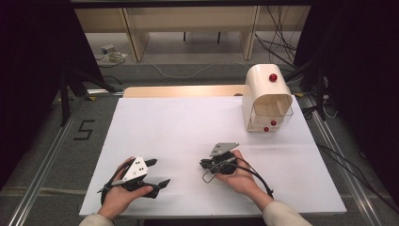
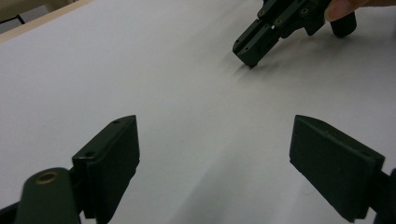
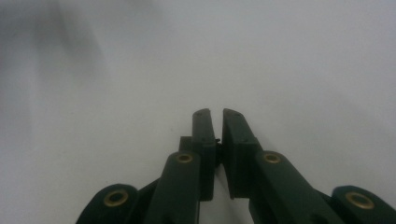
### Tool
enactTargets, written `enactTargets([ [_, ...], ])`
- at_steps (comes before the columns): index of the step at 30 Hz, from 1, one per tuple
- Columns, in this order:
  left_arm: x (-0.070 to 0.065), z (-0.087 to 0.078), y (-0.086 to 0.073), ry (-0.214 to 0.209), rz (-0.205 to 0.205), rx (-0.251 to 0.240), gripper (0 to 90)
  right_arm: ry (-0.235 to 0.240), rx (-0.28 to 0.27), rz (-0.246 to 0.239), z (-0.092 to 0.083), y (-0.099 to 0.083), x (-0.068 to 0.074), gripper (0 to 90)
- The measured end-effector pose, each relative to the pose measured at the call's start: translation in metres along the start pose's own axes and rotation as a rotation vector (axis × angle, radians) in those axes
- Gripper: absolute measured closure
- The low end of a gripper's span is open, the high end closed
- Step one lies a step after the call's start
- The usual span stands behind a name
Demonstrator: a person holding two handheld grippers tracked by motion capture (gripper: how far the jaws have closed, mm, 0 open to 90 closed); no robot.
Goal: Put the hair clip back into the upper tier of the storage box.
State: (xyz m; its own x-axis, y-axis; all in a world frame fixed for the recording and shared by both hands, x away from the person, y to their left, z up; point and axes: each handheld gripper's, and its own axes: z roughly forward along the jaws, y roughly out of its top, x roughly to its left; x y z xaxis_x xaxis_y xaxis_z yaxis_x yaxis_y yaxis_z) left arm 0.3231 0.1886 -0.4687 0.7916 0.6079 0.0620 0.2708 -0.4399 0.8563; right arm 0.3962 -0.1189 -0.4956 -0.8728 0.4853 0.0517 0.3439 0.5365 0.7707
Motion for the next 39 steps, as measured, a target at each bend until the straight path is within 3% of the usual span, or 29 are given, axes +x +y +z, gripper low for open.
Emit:
enactTargets([
  [39, 0.001, -0.001, 0.000, 0.004, -0.010, -0.012, 15.9, -0.037, -0.094, 0.013, -0.031, 0.016, -0.002, 84.8],
])
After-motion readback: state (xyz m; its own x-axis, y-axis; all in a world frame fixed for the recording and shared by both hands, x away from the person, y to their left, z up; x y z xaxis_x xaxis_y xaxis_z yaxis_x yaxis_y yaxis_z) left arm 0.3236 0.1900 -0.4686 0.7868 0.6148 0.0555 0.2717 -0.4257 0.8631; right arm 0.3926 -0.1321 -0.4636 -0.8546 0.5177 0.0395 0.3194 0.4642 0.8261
